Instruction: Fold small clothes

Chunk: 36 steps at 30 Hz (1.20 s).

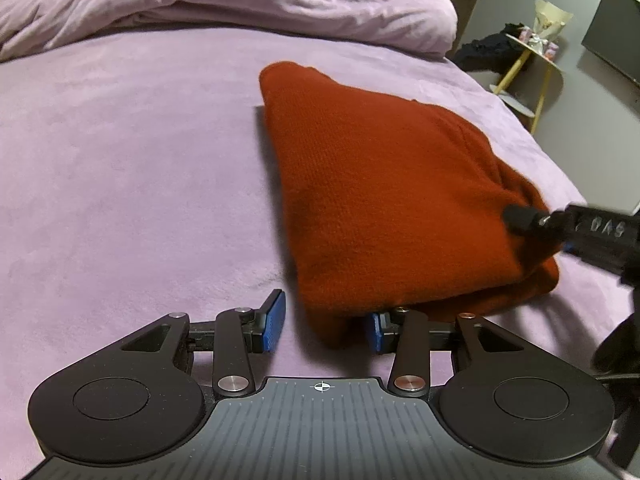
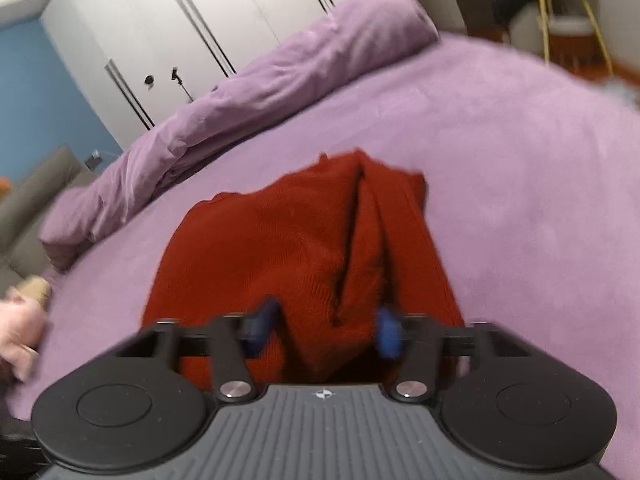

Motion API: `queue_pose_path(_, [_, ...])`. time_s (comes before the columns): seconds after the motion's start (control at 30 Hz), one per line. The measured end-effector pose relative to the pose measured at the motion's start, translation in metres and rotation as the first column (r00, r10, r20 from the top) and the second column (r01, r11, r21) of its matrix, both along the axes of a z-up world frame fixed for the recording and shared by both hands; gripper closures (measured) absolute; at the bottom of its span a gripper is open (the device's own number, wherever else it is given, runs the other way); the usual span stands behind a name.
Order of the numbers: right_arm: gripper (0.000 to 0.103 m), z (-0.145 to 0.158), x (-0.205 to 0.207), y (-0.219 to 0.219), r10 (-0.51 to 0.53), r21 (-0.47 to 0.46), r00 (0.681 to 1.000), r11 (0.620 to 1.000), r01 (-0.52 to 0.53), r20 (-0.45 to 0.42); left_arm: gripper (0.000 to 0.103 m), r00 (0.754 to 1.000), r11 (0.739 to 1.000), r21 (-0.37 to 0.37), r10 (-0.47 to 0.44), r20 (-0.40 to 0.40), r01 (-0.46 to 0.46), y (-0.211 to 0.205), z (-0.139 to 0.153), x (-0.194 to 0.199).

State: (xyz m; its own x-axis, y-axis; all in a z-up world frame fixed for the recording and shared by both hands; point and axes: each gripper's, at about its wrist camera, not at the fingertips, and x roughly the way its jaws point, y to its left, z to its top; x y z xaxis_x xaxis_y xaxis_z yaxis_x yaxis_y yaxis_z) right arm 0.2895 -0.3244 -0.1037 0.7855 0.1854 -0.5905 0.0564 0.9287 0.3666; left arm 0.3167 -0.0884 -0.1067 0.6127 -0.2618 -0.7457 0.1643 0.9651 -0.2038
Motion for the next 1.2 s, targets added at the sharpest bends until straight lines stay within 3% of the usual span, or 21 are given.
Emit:
queue_pose_path(0.07, [0.087,0.011,-0.006,-0.003,-0.041,0.026,0.998,0.999,0.040,0.044,0.053,1.000,1.000,0.015,-0.004,0.014,0.004,0.004,0.000,-0.001])
queue_pose_path(0.13, [0.087,0.011,-0.018,-0.031,-0.121,0.248,0.990,0.964,0.100,0.070,0.049,1.000,1.000,0.010,-0.006,0.016,0.006,0.008,-0.001,-0.002])
queue_pose_path(0.17, [0.088,0.005,-0.021,-0.041,-0.155,0.308,0.986,0.942,0.131,0.057,0.048,1.000,1.000,0.003,-0.007,0.011,0.007,0.009,-0.002,-0.002])
queue_pose_path(0.27, [0.090,-0.017,-0.020,-0.040,-0.195,0.181,0.980,0.963,0.198,-0.033,0.048,1.000,1.000,-0.005,-0.011,-0.002,0.011,0.009,-0.007,-0.002])
queue_pose_path(0.33, [0.089,-0.025,-0.020,-0.038,-0.177,0.148,0.984,0.973,0.178,-0.017,0.048,1.000,1.000,-0.011,-0.013,-0.002,0.013,0.010,-0.007,-0.003])
queue_pose_path(0.43, [0.082,-0.010,-0.016,-0.038,-0.153,0.092,0.988,0.984,0.155,-0.021,0.048,0.999,0.998,-0.046,-0.031,-0.026,0.030,0.023,0.001,-0.008])
queue_pose_path(0.53, [0.077,0.012,-0.025,-0.041,-0.235,-0.028,0.972,0.971,0.236,0.025,0.050,0.999,0.998,-0.058,-0.040,-0.035,0.038,0.039,0.014,-0.014])
queue_pose_path(0.67, [0.076,0.028,-0.012,-0.037,-0.192,0.047,0.977,0.981,0.188,0.094,0.050,0.998,0.994,-0.096,0.059,0.026,-0.056,0.057,0.035,-0.009])
queue_pose_path(0.77, [0.076,0.029,0.031,-0.001,-0.012,0.090,0.998,0.996,0.007,0.059,0.050,0.994,0.991,-0.089,0.100,0.050,-0.095,0.049,0.045,0.013])
queue_pose_path(0.83, [0.078,0.025,0.067,0.028,0.071,0.045,0.997,0.996,-0.072,0.014,0.050,0.989,0.991,-0.078,0.120,0.084,-0.113,0.037,0.051,0.028])
queue_pose_path(0.9, [0.080,0.018,0.094,0.041,0.117,0.015,0.993,0.993,-0.118,0.030,0.048,0.985,0.989,-0.080,0.131,0.116,-0.123,0.025,0.057,0.046])
queue_pose_path(0.97, [0.081,0.012,0.119,0.040,0.092,-0.033,0.996,0.995,-0.092,0.015,0.047,0.983,0.991,-0.077,0.120,0.140,-0.110,0.007,0.059,0.066])
queue_pose_path(1.03, [0.088,0.004,0.134,0.027,0.052,-0.032,0.999,0.998,-0.052,0.004,0.047,0.983,0.993,-0.064,0.104,0.151,-0.096,-0.012,0.055,0.086])
queue_pose_path(1.07, [0.101,-0.001,0.139,0.019,0.035,-0.026,0.999,0.999,-0.035,-0.011,0.047,0.983,0.993,-0.065,0.106,0.148,-0.097,-0.019,0.052,0.095])
queue_pose_path(1.2, [0.103,-0.017,0.132,-0.009,-0.034,0.004,0.999,0.999,0.034,0.007,0.045,0.976,0.988,-0.065,0.148,0.158,-0.139,-0.046,0.032,0.128])
